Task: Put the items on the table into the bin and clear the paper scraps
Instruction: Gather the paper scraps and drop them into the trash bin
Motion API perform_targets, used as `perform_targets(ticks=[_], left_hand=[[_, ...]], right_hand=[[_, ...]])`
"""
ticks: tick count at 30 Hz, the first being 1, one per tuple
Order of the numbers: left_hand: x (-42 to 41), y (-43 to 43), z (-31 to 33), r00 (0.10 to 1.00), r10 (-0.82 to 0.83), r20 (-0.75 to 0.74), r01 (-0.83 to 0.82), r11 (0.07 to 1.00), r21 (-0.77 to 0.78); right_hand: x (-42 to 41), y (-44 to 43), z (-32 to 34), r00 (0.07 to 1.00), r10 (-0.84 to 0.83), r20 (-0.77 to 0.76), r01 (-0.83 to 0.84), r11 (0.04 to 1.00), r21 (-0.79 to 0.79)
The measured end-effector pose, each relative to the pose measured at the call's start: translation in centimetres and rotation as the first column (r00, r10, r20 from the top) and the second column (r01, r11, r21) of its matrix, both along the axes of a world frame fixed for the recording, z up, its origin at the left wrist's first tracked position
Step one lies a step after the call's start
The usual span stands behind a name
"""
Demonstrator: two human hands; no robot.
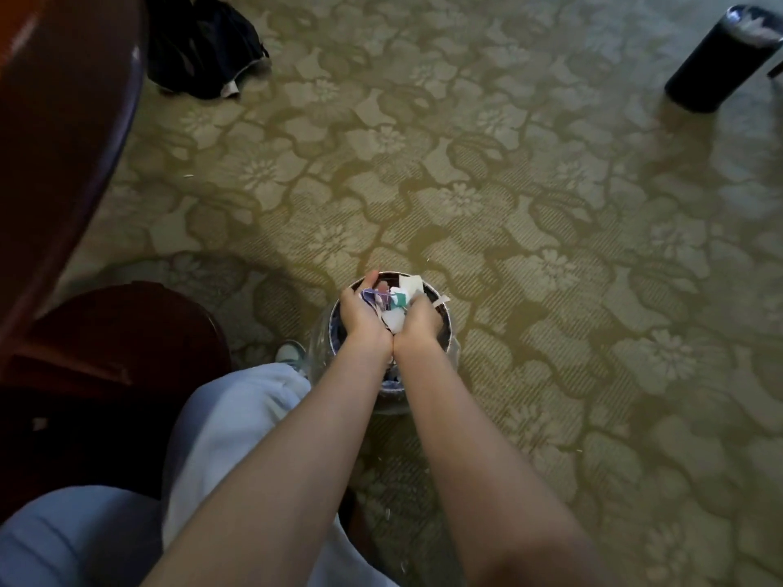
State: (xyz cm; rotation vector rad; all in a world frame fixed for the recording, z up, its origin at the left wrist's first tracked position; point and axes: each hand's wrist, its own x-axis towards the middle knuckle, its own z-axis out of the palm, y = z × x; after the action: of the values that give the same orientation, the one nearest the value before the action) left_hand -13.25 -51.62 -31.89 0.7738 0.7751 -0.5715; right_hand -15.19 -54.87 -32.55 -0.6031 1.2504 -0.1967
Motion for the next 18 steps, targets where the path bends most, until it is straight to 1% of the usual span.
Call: perform_targets(ticks=[2, 6, 11, 15, 18], left_hand=[[0.1, 0.1, -1.0, 0.999, -0.033, -0.016, 0.033, 0.999, 0.027], [-0.1, 0.0, -2.8, 0.996, -0.060, -0.067, 0.066, 0.994, 0.089], [-0.5, -0.2, -3.9, 0.986, -0.110, -0.123, 0.127, 0.982, 0.142], [-0.5, 0.1, -4.8, 0.976, -0.140, -0.164, 0.171, 0.966, 0.192], [-0.5, 0.2, -5.1, 0.970, -0.150, -0.193, 0.191, 0.958, 0.214]], right_hand=[[-0.1, 0.1, -0.9, 0.998, 0.012, -0.054, -0.012, 1.000, 0.003], [-0.3, 0.2, -2.9, 0.996, -0.030, -0.084, 0.035, 0.998, 0.060], [-0.6, 0.0, -4.7, 0.989, -0.013, -0.148, 0.033, 0.991, 0.129], [-0.8, 0.2, -5.5, 0.987, -0.030, -0.157, 0.057, 0.984, 0.169], [-0.9, 0.2, -6.1, 0.992, -0.028, -0.126, 0.055, 0.974, 0.218]])
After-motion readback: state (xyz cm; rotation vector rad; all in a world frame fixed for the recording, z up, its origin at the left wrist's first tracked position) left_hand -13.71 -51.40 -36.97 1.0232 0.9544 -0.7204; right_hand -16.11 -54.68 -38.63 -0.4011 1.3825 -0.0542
